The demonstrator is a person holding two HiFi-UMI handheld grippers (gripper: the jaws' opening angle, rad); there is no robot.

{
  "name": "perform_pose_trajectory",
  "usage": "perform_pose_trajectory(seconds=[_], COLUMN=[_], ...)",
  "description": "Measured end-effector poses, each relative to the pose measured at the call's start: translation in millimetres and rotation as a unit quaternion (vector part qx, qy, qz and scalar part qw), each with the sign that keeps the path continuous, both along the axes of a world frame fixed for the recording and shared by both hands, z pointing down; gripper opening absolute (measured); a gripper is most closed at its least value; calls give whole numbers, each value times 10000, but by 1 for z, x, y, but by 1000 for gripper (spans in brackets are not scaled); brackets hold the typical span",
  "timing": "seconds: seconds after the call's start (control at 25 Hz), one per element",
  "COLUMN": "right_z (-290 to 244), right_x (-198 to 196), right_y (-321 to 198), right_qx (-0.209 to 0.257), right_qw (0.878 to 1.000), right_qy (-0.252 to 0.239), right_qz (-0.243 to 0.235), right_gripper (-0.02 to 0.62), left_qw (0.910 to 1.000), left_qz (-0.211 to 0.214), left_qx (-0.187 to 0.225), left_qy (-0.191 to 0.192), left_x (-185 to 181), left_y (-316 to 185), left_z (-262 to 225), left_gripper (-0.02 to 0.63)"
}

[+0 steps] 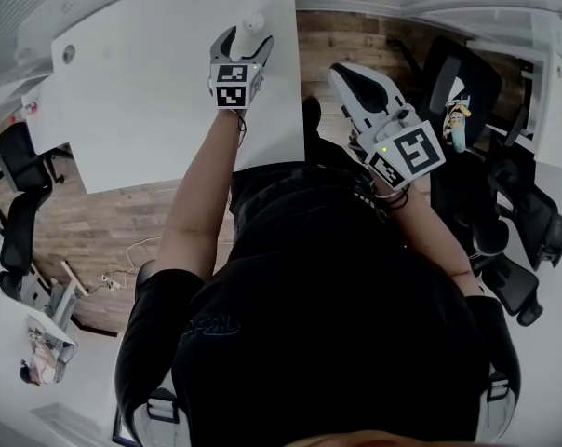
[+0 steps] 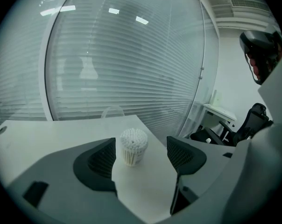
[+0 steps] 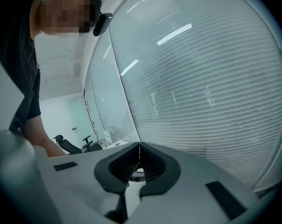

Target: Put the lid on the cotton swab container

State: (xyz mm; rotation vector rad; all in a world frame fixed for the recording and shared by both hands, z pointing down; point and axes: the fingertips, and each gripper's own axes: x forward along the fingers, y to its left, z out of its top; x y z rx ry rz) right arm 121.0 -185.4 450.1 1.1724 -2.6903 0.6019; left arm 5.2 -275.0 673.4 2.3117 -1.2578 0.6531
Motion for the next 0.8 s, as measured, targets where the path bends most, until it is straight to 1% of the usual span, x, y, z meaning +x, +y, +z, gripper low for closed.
perform_pose_trajectory(seconds=[0.08,0.24,0.32,0.44,0.68,0.8], right_z=[3,7,9,11,16,19], right_x=[4,6,7,10,16,20], right_y=[0,1,2,4,8,11], right_qx=[-57,-114,-137,-189,-255,-283], right_qw=[10000,9999,9999,9997,9995,9994], right_qy=[-1,27,29,22,62,69], right_qz=[46,76,89,123,176,203], right_gripper=[23,23,23,23,23,23], left_qw=[10000,9998,9998,9991,9979,9976], left_qz=[4,-73,-68,46,178,174], left_qx=[13,-148,-57,99,53,-4], left_qy=[-72,-115,-185,-401,-624,-666], left_x=[0,-4,-3,1,3,6], left_y=[-5,-10,-13,-18,-24,-24], left_z=[8,28,30,34,50,56], left_gripper=[341,341,341,341,339,339])
